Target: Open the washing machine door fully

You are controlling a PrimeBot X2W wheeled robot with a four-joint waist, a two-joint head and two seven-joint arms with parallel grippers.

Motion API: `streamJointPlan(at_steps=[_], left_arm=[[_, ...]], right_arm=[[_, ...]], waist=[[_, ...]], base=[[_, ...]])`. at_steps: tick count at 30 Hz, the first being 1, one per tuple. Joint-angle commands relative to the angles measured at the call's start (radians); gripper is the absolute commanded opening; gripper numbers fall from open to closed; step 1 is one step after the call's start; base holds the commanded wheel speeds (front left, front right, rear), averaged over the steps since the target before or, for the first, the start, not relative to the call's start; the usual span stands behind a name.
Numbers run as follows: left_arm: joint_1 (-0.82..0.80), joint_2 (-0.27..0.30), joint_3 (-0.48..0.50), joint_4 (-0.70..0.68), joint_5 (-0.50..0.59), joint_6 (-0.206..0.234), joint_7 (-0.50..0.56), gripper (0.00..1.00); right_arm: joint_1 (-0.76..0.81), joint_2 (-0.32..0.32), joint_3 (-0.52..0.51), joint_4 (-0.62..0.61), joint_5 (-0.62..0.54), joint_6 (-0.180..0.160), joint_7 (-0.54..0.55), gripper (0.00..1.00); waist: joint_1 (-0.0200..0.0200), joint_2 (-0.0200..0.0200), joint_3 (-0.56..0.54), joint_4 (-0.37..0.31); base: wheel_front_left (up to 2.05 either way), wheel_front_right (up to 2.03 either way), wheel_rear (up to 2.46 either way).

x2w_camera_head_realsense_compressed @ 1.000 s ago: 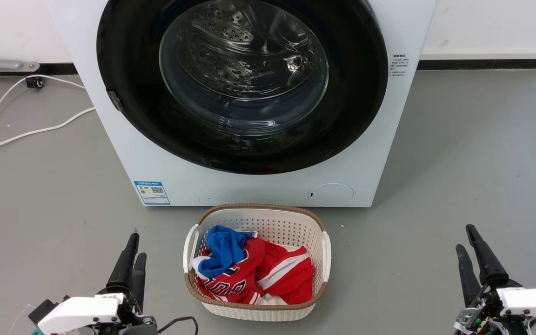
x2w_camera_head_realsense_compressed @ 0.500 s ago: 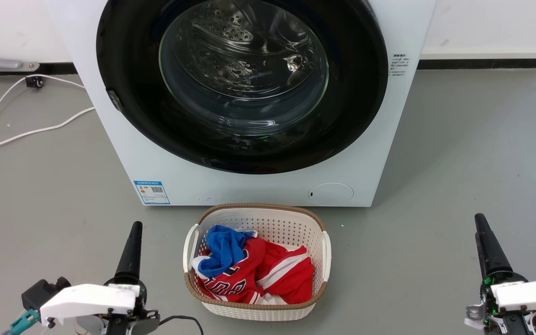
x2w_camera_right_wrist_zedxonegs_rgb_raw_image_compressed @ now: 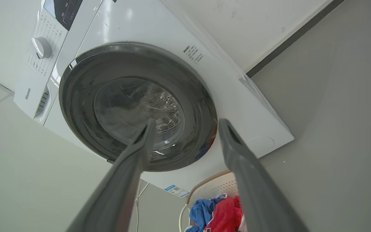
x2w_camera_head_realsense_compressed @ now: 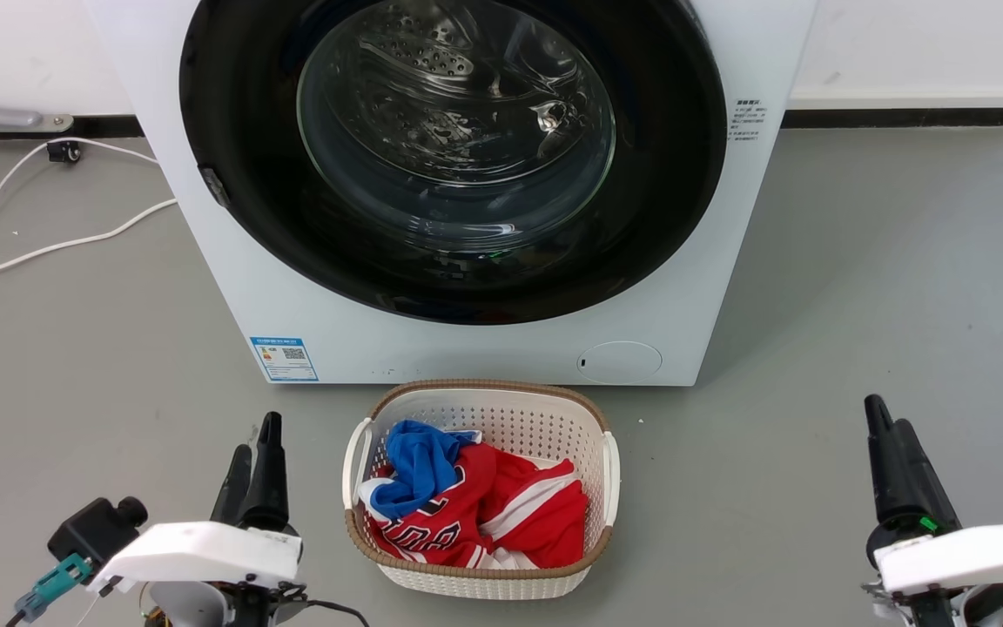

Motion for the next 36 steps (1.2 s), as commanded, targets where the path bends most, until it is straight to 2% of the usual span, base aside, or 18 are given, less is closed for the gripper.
streamJointPlan(at_steps=[1, 13, 28, 36], left_arm=[[-0.003, 0.008, -0.011, -0.022, 0.048, 0.013, -0.012, 1.0], [0.003, 0.041, -0.085, -0.05, 0.222, 0.08, -0.054, 1.0], [0.011, 0.067, -0.148, -0.087, 0.379, 0.123, -0.096, 1.0], [0.018, 0.073, -0.173, -0.102, 0.462, 0.132, -0.117, 1.0]], right_arm=[[-0.005, -0.002, 0.006, -0.028, -0.059, 0.002, -0.013, 1.0], [0.021, -0.001, 0.01, -0.058, -0.286, 0.002, -0.054, 1.0], [0.05, 0.0, 0.01, -0.128, -0.433, 0.002, -0.095, 1.0], [0.068, 0.0, 0.005, -0.143, -0.5, 0.002, -0.116, 1.0]], waist=[[0.0, 0.0, 0.0, 0.0], [0.0, 0.0, 0.0, 0.002], [0.0, 0.0, 0.001, 0.003], [0.0, 0.0, 0.002, 0.005]], base=[[0.0, 0.0, 0.0], [0.0, 0.0, 0.0], [0.0, 0.0, 0.0], [0.0, 0.0, 0.0]])
